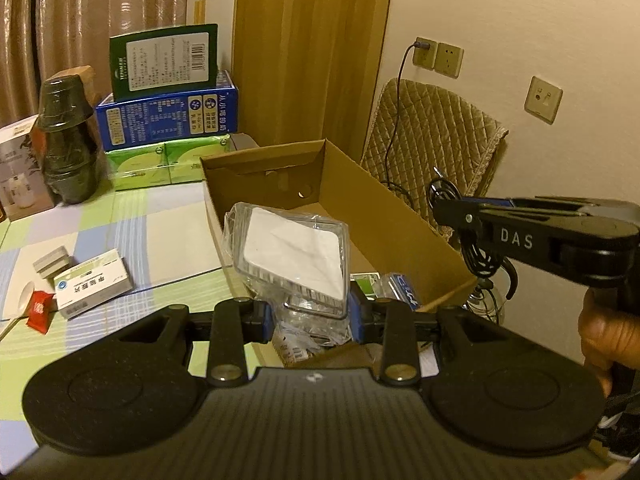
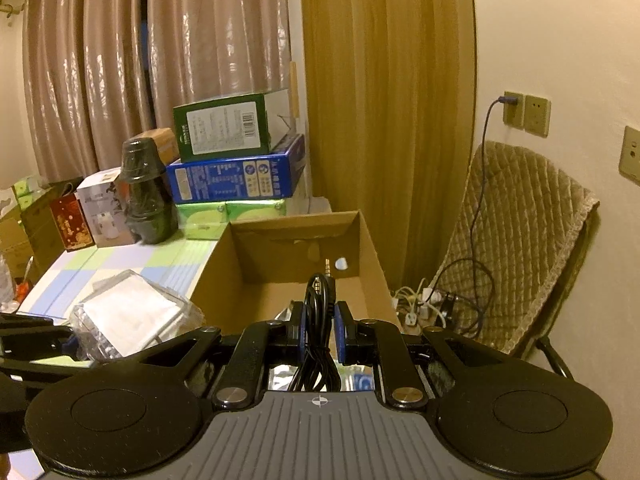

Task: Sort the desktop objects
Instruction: 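Lift the cable and bagged pad and carry both over the cardboard box, then lower the bagged pad and cable into the cardboard box and open both tools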

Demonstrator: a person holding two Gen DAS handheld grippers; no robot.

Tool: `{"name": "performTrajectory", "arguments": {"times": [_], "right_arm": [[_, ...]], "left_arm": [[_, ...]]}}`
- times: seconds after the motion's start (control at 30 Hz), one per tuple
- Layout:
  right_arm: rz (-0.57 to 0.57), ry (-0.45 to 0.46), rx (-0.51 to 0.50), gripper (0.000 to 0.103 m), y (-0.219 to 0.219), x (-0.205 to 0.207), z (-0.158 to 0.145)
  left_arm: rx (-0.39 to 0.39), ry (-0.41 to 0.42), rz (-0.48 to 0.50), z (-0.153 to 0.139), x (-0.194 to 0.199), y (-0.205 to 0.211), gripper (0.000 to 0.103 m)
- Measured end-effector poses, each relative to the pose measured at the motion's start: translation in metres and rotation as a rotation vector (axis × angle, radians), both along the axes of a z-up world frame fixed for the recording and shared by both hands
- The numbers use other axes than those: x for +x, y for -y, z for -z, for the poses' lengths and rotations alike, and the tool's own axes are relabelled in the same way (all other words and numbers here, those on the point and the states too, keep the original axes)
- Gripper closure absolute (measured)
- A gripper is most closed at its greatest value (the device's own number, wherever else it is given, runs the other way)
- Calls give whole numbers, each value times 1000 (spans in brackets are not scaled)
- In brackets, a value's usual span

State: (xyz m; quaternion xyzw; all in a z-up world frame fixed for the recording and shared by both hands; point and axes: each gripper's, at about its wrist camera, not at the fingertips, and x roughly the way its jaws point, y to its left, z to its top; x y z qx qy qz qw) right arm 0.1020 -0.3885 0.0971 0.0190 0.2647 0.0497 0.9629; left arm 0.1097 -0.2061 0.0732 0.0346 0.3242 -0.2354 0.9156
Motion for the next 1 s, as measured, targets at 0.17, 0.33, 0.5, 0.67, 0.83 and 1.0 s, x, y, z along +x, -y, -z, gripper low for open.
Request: {"name": "performTrajectory", "arguments": {"times": [0.17,0.33,0.5,0.67,0.83,1.0], "right_arm": [[-7,-7,1,92,6,19,2],[-7,-19,2,92,11,33,6],[-7,-32,3,92,13,43,11],[-4,-45,2,92,14,50,16],[-1,-53,8,92,16,51,19],[-2,-69,24,92,15,52,24]], "left_arm": [[19,-12,14,6,14,10,74],[31,-34,22,14,28,17,74],[37,-53,27,22,36,21,74],[24,-59,39,27,52,26,70],[21,-42,22,21,59,18,70],[-7,-36,-14,15,56,1,70]]}}
